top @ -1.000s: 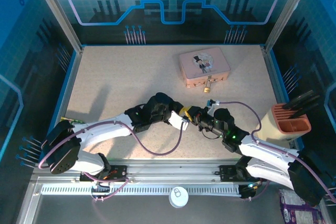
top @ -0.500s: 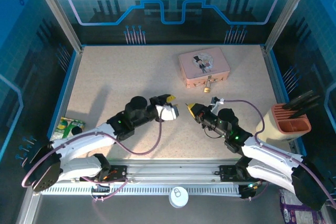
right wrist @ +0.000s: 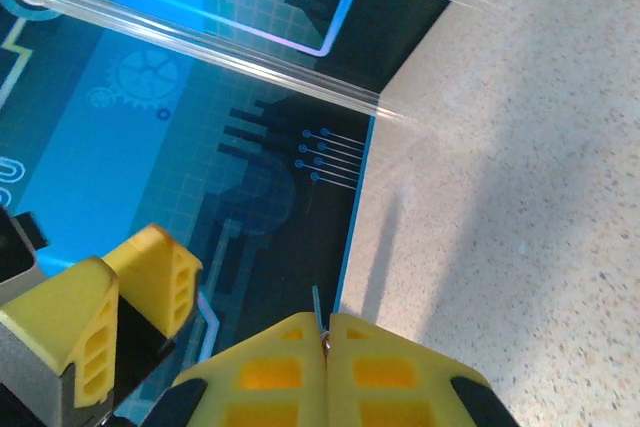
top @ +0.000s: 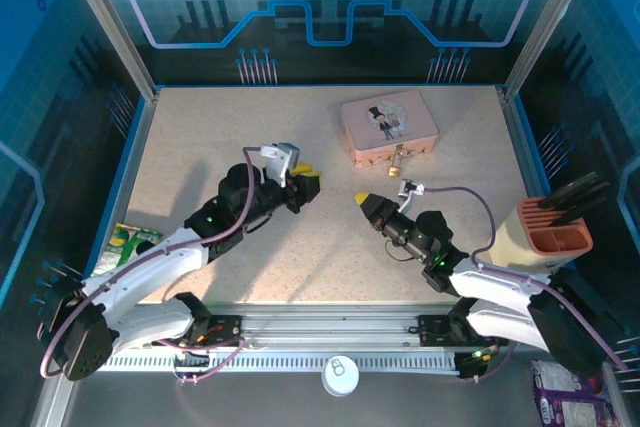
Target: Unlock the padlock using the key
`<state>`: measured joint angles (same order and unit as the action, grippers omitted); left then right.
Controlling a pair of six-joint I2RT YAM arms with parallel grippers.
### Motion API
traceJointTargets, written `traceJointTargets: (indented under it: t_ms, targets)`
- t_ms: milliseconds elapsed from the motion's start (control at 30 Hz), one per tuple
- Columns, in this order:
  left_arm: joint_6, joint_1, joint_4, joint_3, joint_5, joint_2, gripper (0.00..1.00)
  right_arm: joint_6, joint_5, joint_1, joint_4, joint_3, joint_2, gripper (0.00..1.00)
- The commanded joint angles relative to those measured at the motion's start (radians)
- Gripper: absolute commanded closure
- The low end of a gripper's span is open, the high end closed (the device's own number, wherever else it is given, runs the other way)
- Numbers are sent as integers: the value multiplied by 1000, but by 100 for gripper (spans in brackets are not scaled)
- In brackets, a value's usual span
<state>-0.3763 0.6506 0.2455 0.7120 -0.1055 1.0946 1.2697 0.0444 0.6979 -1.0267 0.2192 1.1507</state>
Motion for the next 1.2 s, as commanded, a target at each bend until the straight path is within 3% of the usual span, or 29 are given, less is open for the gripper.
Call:
traceJointTargets:
  t_ms: [0,100,300,600,1167]
  targets:
    - [-263,-8,45,-16,-144,31,62,-84,9,25,-267,-3,61,100]
    - [-324,-9,88,-13,-205,66,62,-70,7,36,-390,3,148,100]
    - [-440,-9,204,-30,-223,125,63,-61,5,79,-396,67,220,100]
    - [-498,-9,263,-46,-221,163,60,-52,18,87,-397,77,242,100]
    - [-513,-8,275,-25,-248,172,95,-40,34,93,-397,62,241,100]
